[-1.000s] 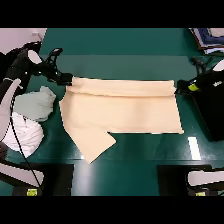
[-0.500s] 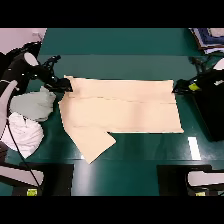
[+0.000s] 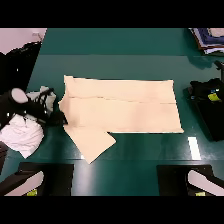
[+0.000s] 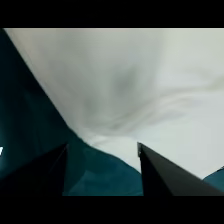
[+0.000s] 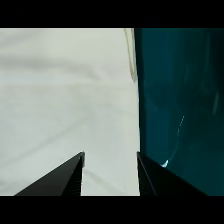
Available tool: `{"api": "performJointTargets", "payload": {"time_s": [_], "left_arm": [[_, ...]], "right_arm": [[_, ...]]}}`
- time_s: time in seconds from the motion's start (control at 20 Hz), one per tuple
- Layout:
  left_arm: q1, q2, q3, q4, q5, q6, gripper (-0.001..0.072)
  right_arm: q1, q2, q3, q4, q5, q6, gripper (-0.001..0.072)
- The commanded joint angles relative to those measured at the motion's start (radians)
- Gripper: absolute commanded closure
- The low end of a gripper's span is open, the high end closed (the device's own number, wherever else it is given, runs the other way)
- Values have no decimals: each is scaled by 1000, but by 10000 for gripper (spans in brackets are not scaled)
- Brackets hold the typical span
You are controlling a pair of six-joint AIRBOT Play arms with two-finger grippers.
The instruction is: Fold the shirts.
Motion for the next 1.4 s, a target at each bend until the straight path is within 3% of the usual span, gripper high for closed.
{"api": "performJointTargets", "payload": {"time_s": [0.0,0.55,0.6,0.65,0.95,1.0,1.05,1.2,1.35], "left_arm": [[2,113,-179,-60,37,-21,205],[2,111,-331,-310,291,63,209],[2,112,-331,-311,294,63,349],[2,112,-331,-310,295,68,689],[2,113,-269,-311,193,115,682],[2,113,-257,-311,190,115,682],[2,113,-249,-311,191,115,682],[2,113,-233,-312,192,114,682],[2,113,-233,-311,183,115,682]], "right_arm": [[-12,75,-53,3,-34,0,327],[-13,89,-53,51,23,1,327],[-13,89,-53,41,44,1,327],[-20,89,-62,35,63,1,327],[-210,152,-313,19,115,0,303],[-253,154,-372,21,118,0,155],[-283,146,-420,29,124,0,136],[-314,93,-528,56,85,-13,141],[-312,43,-562,194,3,-51,206]]}}
